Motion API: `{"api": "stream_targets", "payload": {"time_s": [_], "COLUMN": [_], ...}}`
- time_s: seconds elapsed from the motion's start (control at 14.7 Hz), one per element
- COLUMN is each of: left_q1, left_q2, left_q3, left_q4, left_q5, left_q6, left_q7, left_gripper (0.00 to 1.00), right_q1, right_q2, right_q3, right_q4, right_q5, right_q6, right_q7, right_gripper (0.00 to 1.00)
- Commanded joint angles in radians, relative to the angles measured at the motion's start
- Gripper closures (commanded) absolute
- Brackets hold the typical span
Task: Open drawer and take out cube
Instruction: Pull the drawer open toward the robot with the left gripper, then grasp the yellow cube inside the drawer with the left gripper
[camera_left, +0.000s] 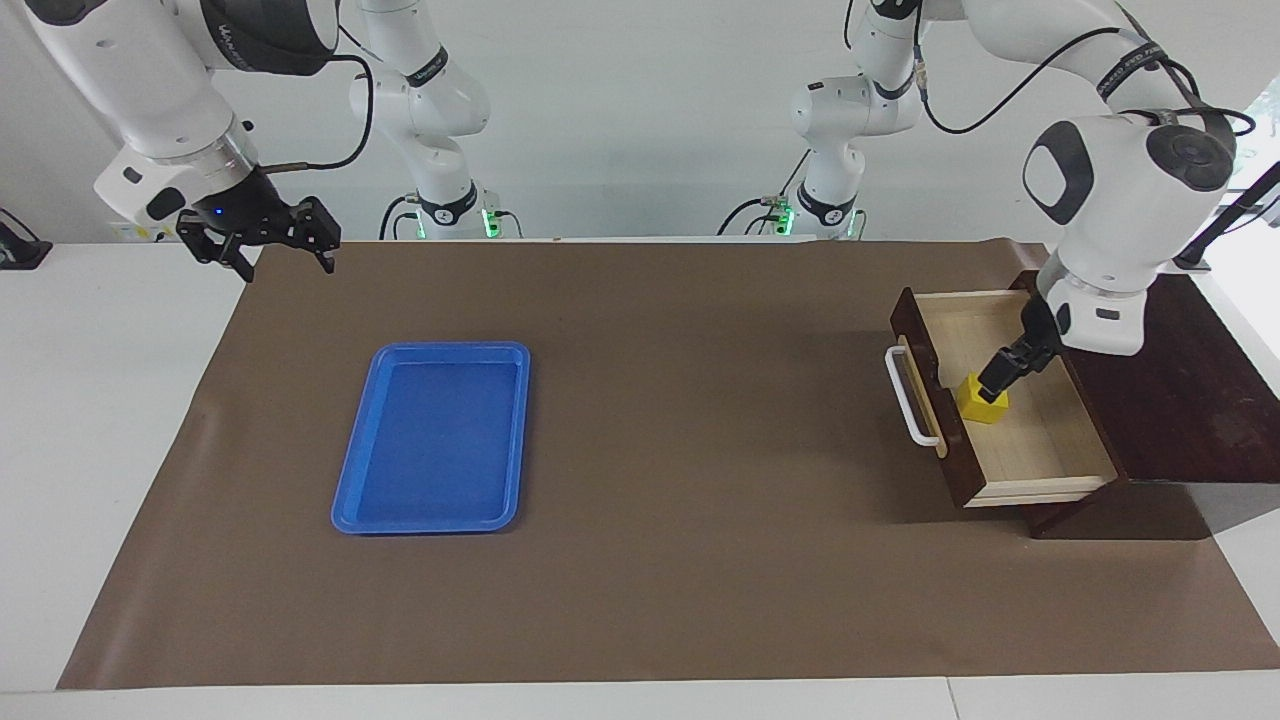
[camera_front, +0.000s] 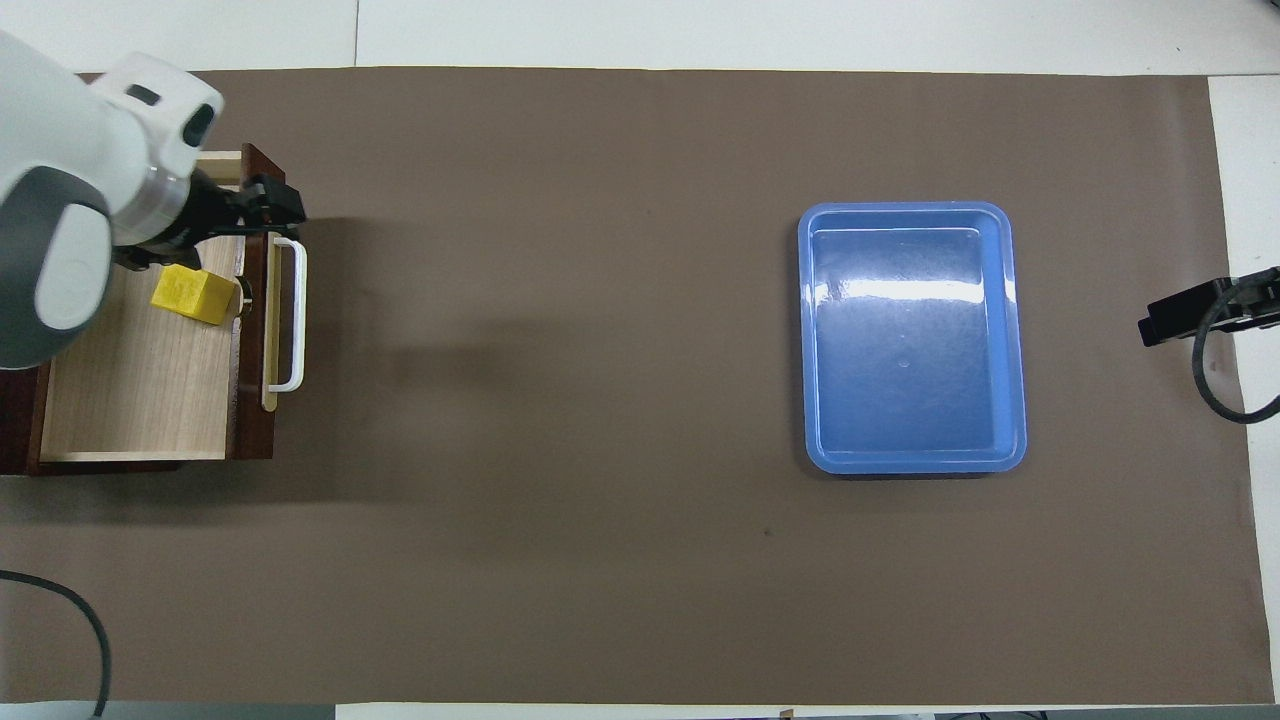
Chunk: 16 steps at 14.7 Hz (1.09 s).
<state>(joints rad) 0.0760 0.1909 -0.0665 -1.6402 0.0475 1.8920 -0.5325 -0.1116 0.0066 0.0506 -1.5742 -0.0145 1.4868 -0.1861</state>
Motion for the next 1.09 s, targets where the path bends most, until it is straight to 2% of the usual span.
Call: {"api": "stream_targets", "payload": {"time_s": [0.0,0.07,0.2,0.34,0.68,0.75,0.82,0.88,1.02], "left_q1": [0.024,0.027,0.036,0.033,0.024,0.016,0.013,0.013,0.013], "left_q2": [-0.062,-0.077,-0.074,-0.067,-0.076,-0.076,-0.073,-0.071,-0.059], "left_q3": [-0.009,-0.009,-0.009,-0.009,-0.01,-0.01,-0.01,-0.01,-0.009], "left_q4": [-0.163,-0.221,-0.263,-0.274,-0.296,-0.294,-0.29,-0.285,-0.236], "left_q5": [-0.012,-0.012,-0.012,-0.011,-0.011,-0.011,-0.011,-0.011,-0.011], "left_q6": [0.122,0.181,0.245,0.262,0.248,0.249,0.249,0.248,0.219], "left_q7": [-0.127,-0.185,-0.276,-0.383,-0.414,-0.444,-0.455,-0.454,-0.451], "left_gripper": [0.0,0.0,0.0,0.0,0.0,0.26,0.76,1.0,1.0], "right_q1": [-0.013,-0.013,-0.016,-0.016,-0.014,-0.013,-0.005,0.004,0.073], "right_q2": [-0.022,-0.023,-0.023,-0.022,-0.023,-0.026,-0.033,-0.045,-0.059], "right_q3": [0.011,0.011,0.011,0.011,0.011,0.011,0.014,0.018,0.02], "right_q4": [-0.027,-0.027,-0.027,-0.029,-0.032,-0.042,-0.061,-0.088,-0.133], "right_q5": [-0.009,-0.009,-0.009,-0.007,-0.007,-0.002,0.007,0.058,0.126], "right_q6": [0.01,0.01,0.01,0.009,0.012,0.013,0.015,0.017,0.033], "right_q7": [0.01,0.01,0.008,0.01,0.04,0.075,0.147,0.283,0.55], "right_gripper": [0.0,0.0,0.0,0.0,0.0,0.0,0.0,0.0,0.0]}}
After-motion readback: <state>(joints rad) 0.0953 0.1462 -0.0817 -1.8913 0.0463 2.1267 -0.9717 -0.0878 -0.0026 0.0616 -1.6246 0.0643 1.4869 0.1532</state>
